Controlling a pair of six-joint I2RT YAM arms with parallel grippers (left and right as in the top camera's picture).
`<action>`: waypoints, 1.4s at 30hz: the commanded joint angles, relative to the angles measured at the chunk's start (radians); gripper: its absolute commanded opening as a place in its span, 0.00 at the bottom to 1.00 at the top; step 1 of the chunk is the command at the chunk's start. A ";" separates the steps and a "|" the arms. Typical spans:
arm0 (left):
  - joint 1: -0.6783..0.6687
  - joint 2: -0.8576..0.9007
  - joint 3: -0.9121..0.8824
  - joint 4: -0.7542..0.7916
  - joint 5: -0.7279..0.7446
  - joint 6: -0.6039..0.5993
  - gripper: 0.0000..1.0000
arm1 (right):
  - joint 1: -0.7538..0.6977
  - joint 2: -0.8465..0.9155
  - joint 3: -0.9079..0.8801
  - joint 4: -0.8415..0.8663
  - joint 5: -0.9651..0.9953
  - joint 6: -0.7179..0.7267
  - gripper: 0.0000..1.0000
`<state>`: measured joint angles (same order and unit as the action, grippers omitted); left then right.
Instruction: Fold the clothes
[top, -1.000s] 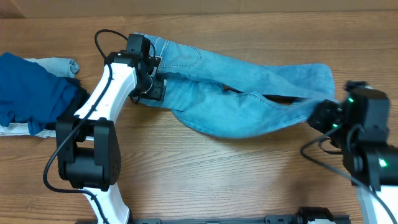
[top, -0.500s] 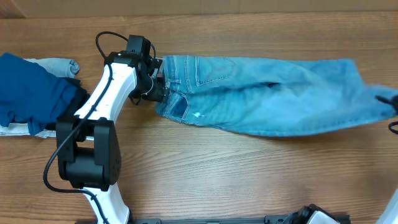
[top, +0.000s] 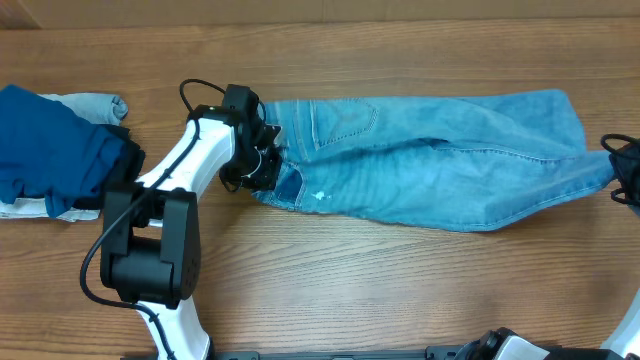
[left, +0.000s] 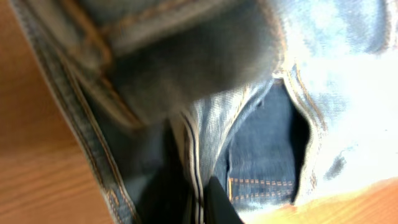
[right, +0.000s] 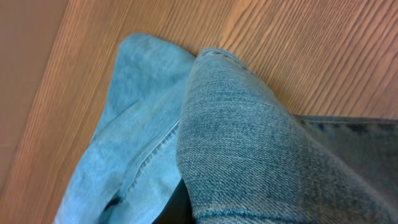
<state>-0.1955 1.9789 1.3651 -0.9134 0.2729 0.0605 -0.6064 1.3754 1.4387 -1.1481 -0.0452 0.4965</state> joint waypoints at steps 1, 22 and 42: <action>0.057 -0.080 0.283 -0.258 0.032 0.063 0.04 | 0.003 -0.025 0.016 0.020 -0.002 -0.007 0.04; 0.384 -0.220 1.144 -0.616 0.338 -0.013 0.08 | 0.003 -0.025 0.034 0.066 -0.167 -0.112 0.05; 0.187 0.133 1.144 0.456 0.880 -0.629 0.04 | -0.058 0.128 0.056 0.510 -0.237 -0.092 0.04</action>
<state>-0.0177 2.1197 2.4897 -0.3317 1.0328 -0.6746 -0.6178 1.5166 1.4479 -0.6258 -0.2569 0.3817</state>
